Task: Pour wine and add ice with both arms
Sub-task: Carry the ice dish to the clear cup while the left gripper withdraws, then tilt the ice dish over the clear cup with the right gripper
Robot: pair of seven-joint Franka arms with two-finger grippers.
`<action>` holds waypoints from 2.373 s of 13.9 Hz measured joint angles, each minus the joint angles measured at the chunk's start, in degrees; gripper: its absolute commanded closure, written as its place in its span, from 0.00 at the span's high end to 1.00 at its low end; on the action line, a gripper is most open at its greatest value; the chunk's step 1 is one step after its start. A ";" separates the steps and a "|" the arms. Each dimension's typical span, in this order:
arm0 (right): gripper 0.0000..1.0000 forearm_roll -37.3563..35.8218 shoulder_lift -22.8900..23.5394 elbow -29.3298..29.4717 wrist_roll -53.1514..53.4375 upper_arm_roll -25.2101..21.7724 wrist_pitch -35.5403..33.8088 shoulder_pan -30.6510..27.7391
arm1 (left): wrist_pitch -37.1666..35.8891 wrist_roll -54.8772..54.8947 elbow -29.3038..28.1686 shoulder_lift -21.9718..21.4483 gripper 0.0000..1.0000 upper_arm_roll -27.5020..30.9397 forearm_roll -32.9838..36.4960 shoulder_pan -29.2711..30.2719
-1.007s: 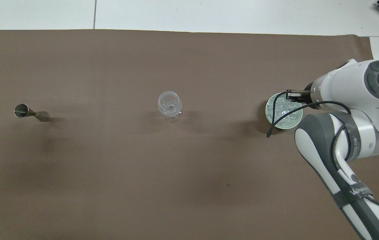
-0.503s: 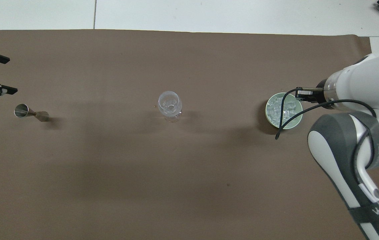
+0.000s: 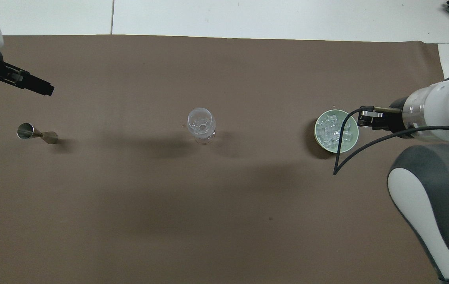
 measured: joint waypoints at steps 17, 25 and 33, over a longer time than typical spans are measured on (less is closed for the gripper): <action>0.00 0.09 25.63 31.61 39.79 4.88 -5.74 21.32 | -1.77 -18.86 -8.86 -9.42 1.00 -0.44 2.32 -0.98; 0.00 0.09 28.75 32.75 41.29 6.46 -3.77 23.40 | -1.96 -18.67 -8.93 -9.35 1.00 0.09 2.32 -1.02; 0.11 0.08 31.75 33.19 42.38 6.49 0.74 24.18 | 0.37 -17.66 -8.95 -8.26 1.00 14.82 1.14 -14.52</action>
